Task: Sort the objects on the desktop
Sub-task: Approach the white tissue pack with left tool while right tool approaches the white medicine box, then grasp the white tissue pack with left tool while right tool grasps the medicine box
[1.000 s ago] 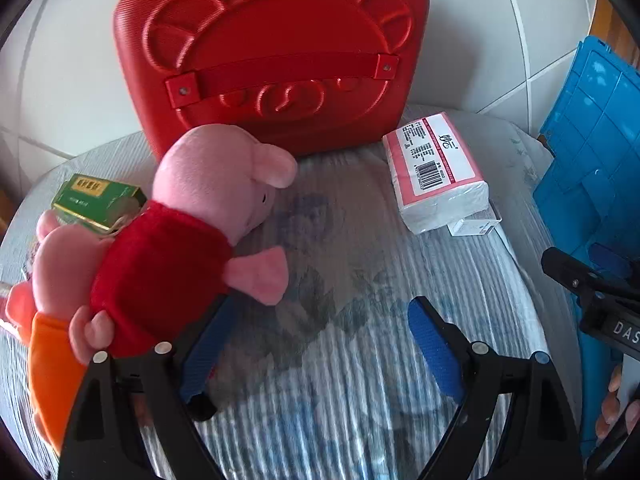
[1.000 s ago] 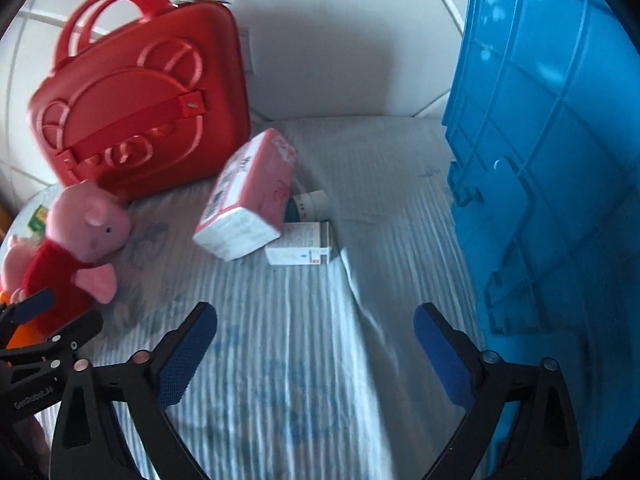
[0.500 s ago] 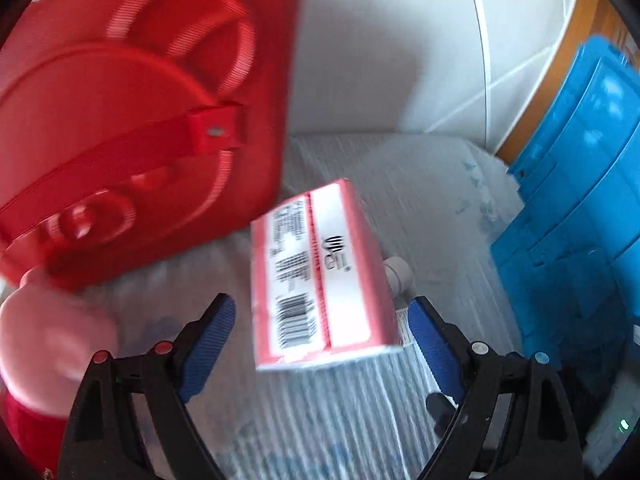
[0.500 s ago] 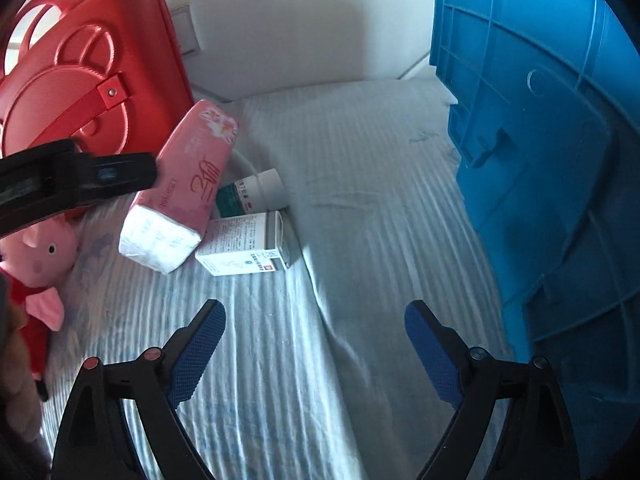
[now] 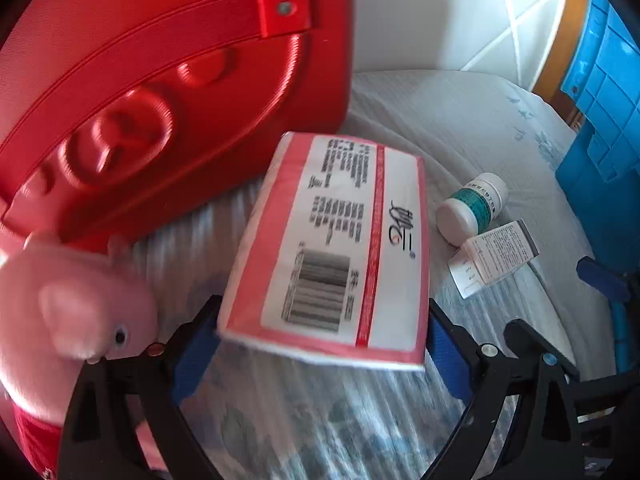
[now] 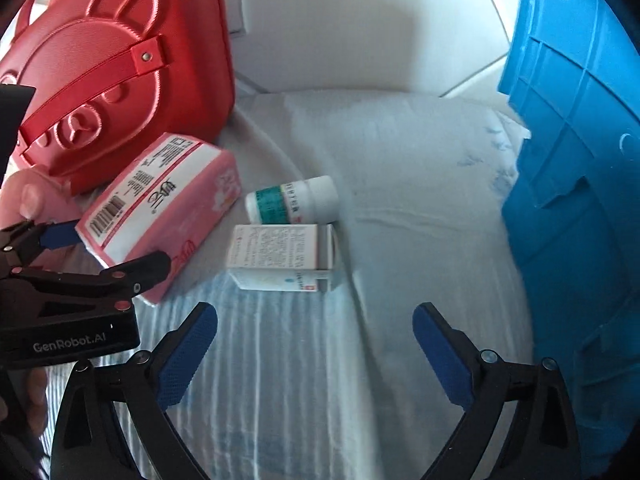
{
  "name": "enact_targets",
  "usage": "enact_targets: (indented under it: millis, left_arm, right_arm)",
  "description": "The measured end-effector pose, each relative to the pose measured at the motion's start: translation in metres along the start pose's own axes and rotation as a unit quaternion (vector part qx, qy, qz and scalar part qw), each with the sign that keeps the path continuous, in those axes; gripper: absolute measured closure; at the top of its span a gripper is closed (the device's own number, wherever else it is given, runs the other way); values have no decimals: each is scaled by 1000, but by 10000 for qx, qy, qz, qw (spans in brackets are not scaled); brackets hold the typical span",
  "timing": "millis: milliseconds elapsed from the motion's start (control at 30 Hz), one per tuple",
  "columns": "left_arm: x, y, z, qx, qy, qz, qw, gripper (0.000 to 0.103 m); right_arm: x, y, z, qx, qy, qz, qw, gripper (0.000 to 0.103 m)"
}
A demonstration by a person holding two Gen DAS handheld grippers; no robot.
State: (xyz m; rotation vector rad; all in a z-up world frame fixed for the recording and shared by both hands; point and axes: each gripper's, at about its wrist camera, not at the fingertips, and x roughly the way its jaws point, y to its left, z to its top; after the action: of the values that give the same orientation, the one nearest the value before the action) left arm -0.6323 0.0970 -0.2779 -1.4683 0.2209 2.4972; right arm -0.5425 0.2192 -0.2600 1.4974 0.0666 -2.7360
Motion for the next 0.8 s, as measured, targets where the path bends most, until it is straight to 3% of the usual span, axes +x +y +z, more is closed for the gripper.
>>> enact_targets:
  millis: [100, 167, 267, 400, 533, 800]
  left_arm:
    - [8, -2, 1, 109, -3, 62, 9999, 5]
    - [16, -3, 0, 60, 75, 85, 9999, 5]
    - [23, -3, -5, -79, 17, 5, 10000, 5]
    - [29, 2, -7, -127, -31, -110, 9999, 5]
    - [28, -3, -8, 16, -143, -87, 9999, 4]
    - [18, 7, -18, -46, -266, -25, 9996, 5]
  right_arm:
    - [-4, -12, 3, 285, -48, -84, 9995, 5]
    - [-3, -14, 7, 480, -70, 48, 9988, 21]
    - [5, -6, 12, 508, -2, 407, 9979, 21]
    - [15, 10, 18, 458, -38, 556, 9974, 21]
    - [15, 12, 22, 441, -36, 615, 9971, 18]
    - [58, 34, 38, 134, 56, 505, 9986, 20]
